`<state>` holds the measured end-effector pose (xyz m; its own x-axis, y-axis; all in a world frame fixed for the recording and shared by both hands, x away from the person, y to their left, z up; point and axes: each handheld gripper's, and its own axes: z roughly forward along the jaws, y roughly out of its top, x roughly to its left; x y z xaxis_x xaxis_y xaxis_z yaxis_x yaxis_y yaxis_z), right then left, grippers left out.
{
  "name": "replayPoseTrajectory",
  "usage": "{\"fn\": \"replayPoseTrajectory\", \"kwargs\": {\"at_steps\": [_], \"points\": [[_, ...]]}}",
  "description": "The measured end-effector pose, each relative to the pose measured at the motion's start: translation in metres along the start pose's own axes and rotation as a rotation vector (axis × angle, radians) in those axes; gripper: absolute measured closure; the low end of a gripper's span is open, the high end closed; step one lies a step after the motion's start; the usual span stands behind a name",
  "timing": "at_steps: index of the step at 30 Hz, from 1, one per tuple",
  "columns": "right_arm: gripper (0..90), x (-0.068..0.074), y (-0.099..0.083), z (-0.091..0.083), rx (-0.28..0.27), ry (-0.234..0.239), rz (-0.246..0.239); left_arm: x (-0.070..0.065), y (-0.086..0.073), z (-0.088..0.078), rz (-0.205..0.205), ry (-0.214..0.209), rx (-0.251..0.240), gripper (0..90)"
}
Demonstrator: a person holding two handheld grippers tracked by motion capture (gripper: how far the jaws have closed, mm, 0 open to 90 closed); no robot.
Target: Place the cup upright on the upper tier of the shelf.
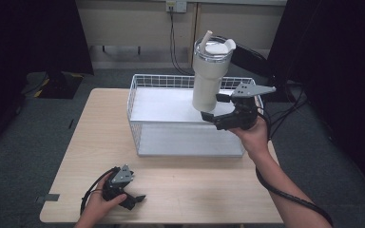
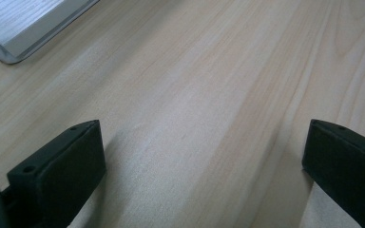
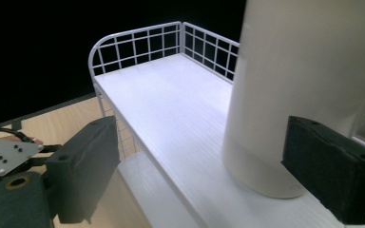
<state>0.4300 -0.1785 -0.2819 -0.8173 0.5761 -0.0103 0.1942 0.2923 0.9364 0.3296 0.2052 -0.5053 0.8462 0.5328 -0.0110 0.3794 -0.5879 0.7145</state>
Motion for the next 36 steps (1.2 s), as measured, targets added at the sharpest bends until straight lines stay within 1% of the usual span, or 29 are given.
{"fn": "replayPoseTrajectory", "kwargs": {"at_steps": [8,18,25,29,31,33,36], "points": [[12.1,0.010,-0.013,0.000,0.011,0.027,-0.025,0.000,0.000,0.000,0.001,0.001,0.000,0.0],[12.3,0.018,-0.035,0.001,0.022,0.070,-0.014,0.000,0.000,0.000,0.001,0.001,0.000,0.0],[12.5,0.023,-0.051,-0.001,0.037,0.083,-0.021,0.000,0.000,0.000,0.001,0.000,0.001,0.0],[12.6,0.025,-0.061,0.000,0.041,0.095,-0.009,0.000,0.000,0.000,0.001,0.000,0.001,0.0],[12.7,0.026,-0.067,0.000,0.045,0.094,-0.010,0.000,0.000,0.000,0.000,0.000,0.000,0.0],[12.7,0.027,-0.071,0.000,0.049,0.103,-0.009,0.000,0.000,0.000,0.001,0.001,0.000,0.0],[12.7,0.030,-0.078,0.001,0.065,0.110,-0.018,0.000,0.000,0.000,0.001,0.001,0.000,0.0]]}}
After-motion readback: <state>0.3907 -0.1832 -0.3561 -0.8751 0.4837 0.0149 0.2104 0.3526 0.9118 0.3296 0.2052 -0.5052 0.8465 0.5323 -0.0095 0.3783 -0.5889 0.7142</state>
